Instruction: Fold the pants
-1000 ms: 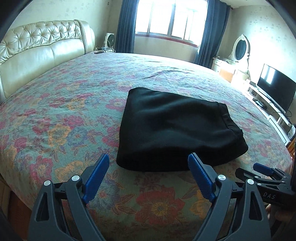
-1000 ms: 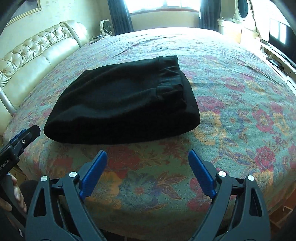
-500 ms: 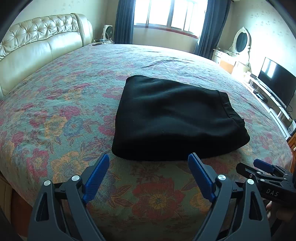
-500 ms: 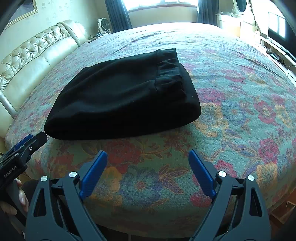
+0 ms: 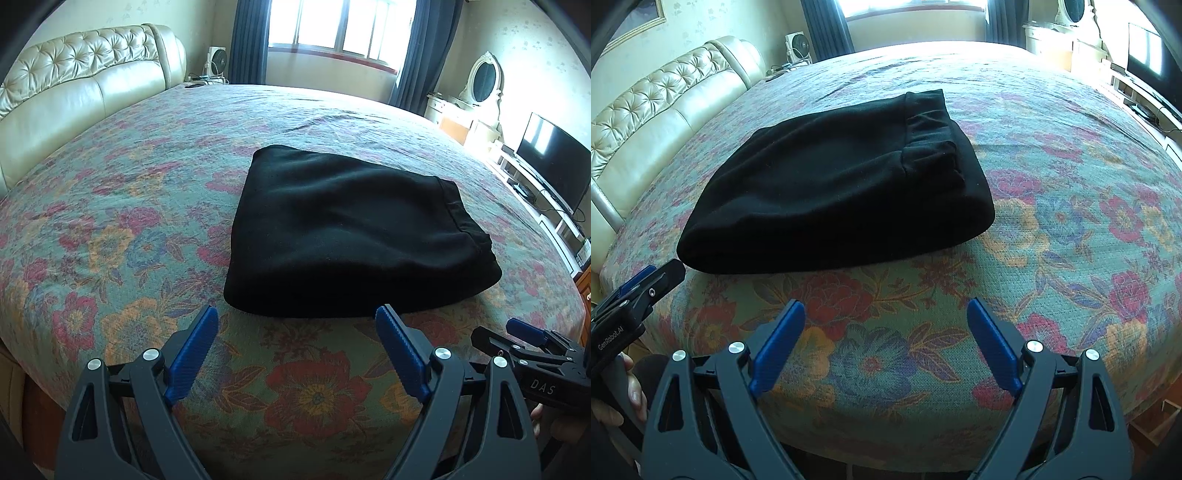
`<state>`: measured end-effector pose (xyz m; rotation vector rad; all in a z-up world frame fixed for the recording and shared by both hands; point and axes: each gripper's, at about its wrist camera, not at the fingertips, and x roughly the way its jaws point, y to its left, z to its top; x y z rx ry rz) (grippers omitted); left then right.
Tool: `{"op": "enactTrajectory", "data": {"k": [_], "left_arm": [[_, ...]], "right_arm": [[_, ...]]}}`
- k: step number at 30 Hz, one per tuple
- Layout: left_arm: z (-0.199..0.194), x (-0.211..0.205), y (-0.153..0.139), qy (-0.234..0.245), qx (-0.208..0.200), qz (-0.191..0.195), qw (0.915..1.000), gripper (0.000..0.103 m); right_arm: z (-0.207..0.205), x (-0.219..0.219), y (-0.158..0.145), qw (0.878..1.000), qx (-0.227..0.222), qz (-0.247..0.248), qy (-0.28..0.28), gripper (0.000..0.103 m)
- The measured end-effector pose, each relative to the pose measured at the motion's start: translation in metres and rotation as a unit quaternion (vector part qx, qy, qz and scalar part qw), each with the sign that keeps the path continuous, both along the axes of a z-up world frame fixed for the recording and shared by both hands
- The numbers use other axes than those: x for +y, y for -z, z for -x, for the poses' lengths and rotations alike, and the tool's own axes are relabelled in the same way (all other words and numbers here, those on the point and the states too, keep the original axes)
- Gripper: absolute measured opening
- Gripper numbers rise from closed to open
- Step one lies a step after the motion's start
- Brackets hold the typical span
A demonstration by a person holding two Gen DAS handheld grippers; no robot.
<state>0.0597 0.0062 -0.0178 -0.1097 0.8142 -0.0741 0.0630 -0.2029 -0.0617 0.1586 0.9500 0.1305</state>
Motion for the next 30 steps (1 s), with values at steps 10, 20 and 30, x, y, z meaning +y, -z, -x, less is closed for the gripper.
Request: {"op": "enactTrajectory", "data": {"k": [10,20,30], "left_arm": [[-0.0005,0.0019,0.0003,-0.003,0.0,0.001,1.0,0.086],[-0.0001,0.001,0.0003,-0.002,-0.001,-0.003,1.0,0.086],[0.0007,-0.0013,-0.0041,-0.01,-0.014,-0.008,0.9998,0.086]], "right_arm": [[0.0004,-0.0008,0.001,1.0,0.001,0.0,0.0,0.09],[0.0003,-0.0022,0.0013,1.0,0.002,-0.001,0.001,0.09],[-0.0006,-0.003,0.0034,1.0,0.006,-0.002,-0.002,0.09]]}}
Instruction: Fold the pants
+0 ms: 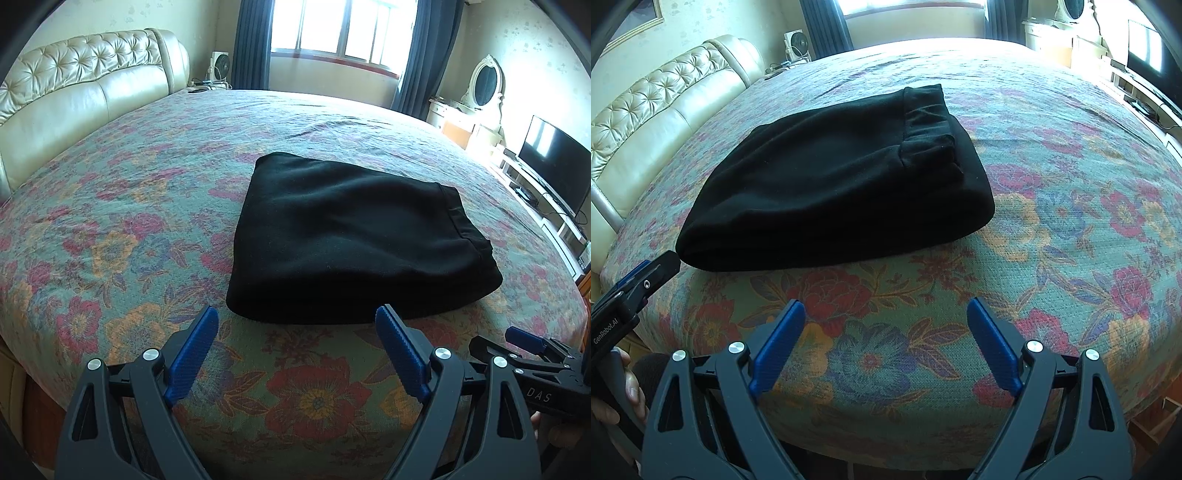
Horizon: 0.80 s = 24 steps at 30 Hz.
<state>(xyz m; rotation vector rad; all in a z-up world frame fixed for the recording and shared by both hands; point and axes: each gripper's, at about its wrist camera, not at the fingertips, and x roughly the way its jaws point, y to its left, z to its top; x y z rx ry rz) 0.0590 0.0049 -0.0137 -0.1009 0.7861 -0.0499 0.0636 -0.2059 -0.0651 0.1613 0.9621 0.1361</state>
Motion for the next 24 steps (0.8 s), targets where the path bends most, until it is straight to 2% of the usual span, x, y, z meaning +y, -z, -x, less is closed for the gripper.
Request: {"op": "enactTrajectory", "data": {"k": [11,15,21,24], "left_arm": [[0.0,-0.01,-0.004,0.016,-0.02,-0.019,0.9995,0.086],[0.0,-0.011,-0.006,0.0,-0.026,-0.025,0.9994,0.09],[0.0,0.0,-0.008,-0.056,-0.028,-0.028,0.9976,0.09],[0.001,0.002,-0.013,-0.037,-0.042,-0.01,0.9984,0.09]], "right_arm": [[0.0,0.001,0.002,1.0,0.003,-0.003,-0.002,0.09],[0.0,0.002,0.002,1.0,0.004,-0.004,-0.004,0.09],[0.002,0.002,0.004,1.0,0.006,-0.005,-0.004,0.09],[0.002,0.003,0.004,1.0,0.006,-0.005,-0.005,0.09]]}}
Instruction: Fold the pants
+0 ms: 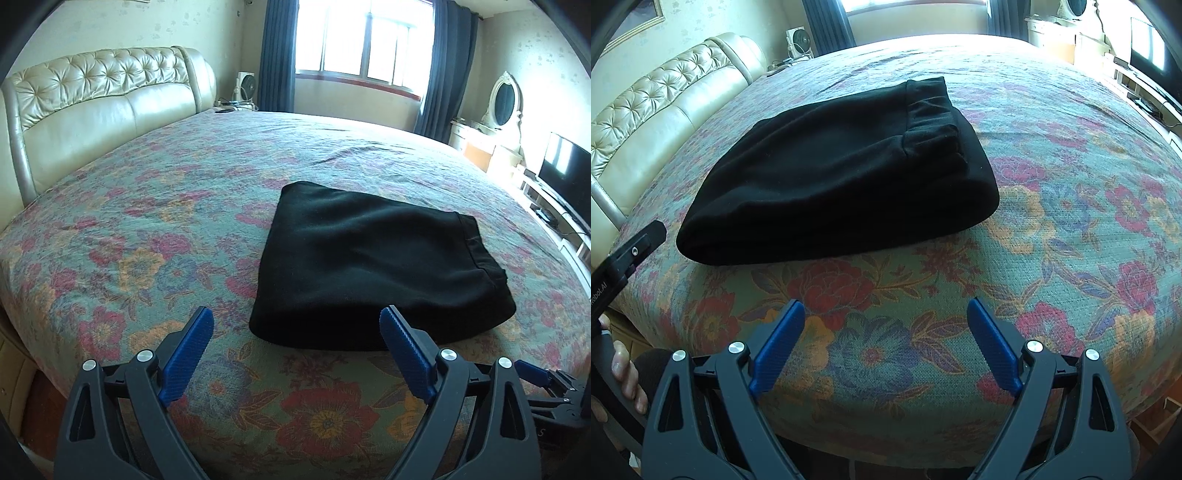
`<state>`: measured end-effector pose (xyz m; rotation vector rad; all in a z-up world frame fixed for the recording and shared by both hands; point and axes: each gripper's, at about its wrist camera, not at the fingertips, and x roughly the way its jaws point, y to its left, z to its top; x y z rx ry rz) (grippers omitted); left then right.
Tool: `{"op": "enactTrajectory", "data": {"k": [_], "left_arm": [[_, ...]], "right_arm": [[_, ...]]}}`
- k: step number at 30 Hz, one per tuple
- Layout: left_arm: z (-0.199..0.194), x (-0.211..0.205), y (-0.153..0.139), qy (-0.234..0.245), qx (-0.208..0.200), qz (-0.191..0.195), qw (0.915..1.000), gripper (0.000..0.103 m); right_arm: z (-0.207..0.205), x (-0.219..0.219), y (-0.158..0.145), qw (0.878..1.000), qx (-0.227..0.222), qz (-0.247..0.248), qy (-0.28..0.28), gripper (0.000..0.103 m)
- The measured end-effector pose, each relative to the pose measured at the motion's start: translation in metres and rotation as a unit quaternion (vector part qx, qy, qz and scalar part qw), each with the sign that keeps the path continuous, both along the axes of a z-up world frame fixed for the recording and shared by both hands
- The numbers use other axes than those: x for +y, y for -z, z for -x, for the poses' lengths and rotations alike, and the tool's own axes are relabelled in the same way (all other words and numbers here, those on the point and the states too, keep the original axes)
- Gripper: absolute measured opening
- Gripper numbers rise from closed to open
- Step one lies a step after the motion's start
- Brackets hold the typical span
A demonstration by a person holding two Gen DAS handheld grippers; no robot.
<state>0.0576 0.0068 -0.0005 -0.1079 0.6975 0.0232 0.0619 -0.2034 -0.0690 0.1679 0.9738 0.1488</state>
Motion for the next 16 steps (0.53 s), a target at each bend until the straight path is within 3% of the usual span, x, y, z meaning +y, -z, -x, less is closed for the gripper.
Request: {"op": "enactTrajectory", "data": {"k": [5,16], "left_arm": [[-0.001,-0.008,-0.004,0.034,-0.006,-0.026,0.9991,0.09],[-0.002,-0.005,0.0,0.034,0.006,0.005,0.9994,0.09]], "right_arm": [[0.001,0.001,0.002,1.0,0.0,0.002,-0.002,0.09],[0.001,-0.011,-0.004,1.0,-0.007,-0.005,0.007,0.09]]}}
